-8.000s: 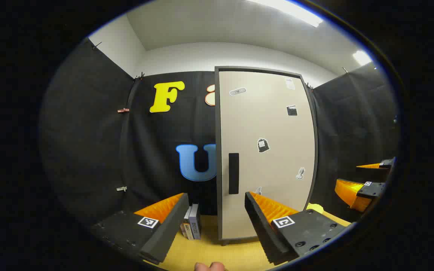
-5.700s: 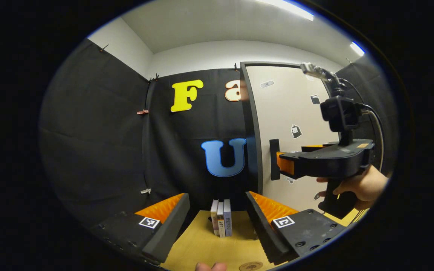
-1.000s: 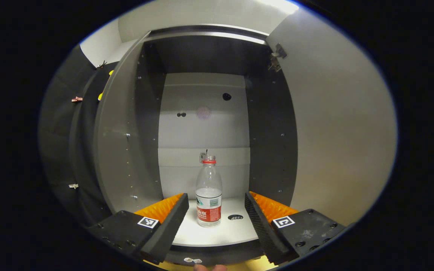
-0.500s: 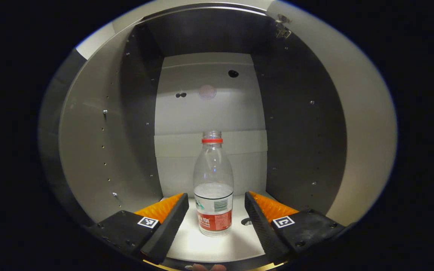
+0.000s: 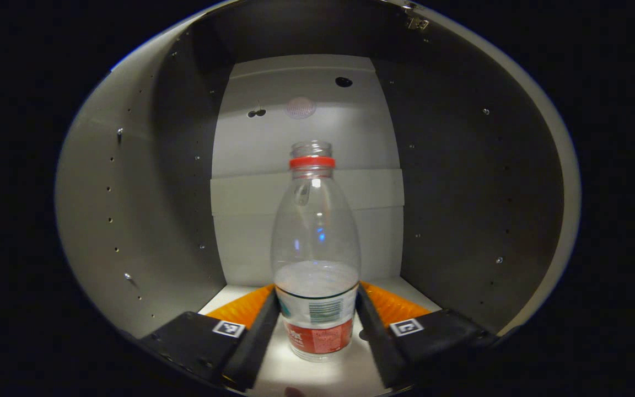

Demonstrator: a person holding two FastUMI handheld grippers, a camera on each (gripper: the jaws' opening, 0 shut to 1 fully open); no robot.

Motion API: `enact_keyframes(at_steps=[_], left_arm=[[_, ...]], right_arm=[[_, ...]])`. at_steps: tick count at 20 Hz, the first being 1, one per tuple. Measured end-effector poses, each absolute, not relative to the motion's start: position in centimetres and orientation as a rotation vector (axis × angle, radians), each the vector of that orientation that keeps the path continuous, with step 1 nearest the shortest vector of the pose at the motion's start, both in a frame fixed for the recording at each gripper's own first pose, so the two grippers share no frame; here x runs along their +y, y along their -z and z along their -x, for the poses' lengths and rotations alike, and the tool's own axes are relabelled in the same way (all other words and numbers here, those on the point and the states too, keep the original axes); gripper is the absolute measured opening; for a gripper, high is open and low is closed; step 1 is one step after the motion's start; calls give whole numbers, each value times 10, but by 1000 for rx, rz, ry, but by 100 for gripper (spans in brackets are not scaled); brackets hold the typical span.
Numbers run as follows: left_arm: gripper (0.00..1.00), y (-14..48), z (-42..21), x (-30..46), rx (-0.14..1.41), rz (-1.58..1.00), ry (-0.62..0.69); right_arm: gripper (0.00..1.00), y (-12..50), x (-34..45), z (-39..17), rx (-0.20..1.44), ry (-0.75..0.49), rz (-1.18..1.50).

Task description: Open the cabinet door with the right hand, grasp the bottle in the cabinet with the left hand and place it on the coaster, then close the cabinet door with the right hand.

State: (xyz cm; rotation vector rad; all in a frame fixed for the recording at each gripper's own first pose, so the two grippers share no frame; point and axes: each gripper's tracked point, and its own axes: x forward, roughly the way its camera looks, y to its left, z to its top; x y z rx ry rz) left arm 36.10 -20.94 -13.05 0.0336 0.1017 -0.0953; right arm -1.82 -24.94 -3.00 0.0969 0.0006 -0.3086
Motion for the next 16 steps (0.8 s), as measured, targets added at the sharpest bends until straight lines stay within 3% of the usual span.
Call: enact_keyframes(at_steps=[5, 6, 8, 16], left_arm=[[77, 107, -337, -198, 74, -22, 107], [76, 100, -329, -192, 63, -23, 110], [76, 89, -311, -181, 51, -26, 114], [76, 58, -218, -121, 4, -21, 123]], right_arm=[[99, 26, -243, 16, -3, 290, -91], [94, 23, -241, 16, -13, 285, -94], [99, 20, -234, 14, -20, 273, -97], [98, 24, -213, 15, 3, 232, -63]])
